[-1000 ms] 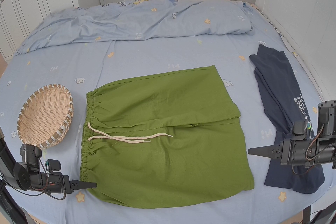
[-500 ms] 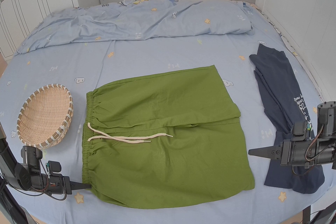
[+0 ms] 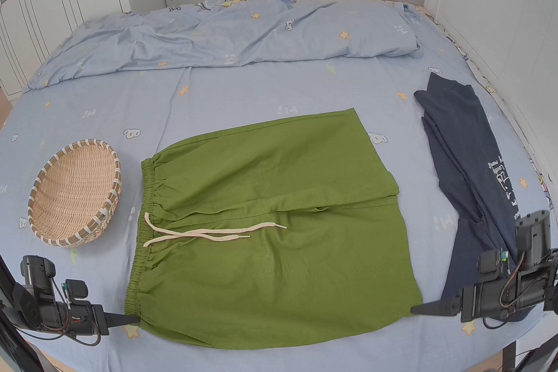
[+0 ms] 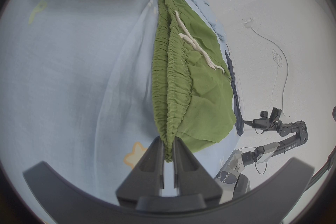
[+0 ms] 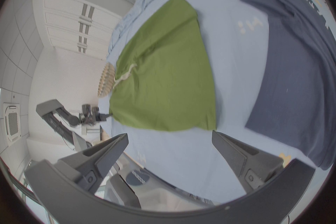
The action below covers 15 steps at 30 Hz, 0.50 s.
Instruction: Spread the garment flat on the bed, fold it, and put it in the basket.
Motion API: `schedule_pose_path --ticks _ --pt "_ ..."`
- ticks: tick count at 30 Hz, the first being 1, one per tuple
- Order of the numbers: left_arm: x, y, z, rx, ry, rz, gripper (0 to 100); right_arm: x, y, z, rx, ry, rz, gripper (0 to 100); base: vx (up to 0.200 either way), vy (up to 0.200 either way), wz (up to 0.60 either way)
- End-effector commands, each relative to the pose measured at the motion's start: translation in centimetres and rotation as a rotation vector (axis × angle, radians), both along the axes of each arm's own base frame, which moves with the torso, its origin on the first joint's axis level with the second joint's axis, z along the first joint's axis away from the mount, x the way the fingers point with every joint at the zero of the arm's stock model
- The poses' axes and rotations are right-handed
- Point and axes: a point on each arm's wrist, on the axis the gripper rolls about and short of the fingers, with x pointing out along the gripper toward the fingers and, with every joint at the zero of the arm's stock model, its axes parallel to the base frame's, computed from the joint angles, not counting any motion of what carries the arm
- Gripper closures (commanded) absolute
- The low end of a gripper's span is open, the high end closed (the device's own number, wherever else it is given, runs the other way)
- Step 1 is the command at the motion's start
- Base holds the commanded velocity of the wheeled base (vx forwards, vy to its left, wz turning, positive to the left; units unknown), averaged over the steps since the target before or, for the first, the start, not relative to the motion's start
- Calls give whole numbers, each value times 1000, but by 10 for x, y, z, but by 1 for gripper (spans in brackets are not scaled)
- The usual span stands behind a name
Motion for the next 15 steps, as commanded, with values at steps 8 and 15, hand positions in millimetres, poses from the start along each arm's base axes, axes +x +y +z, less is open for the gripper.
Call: schedule_pose_path --ticks 8,15 --pt "-7 0 1 2 1 13 100 0 -1 -42 4 181 118 0 0 0 0" --pt "-6 0 1 1 -3 9 100 13 -1 -58 28 200 115 0 0 0 0"
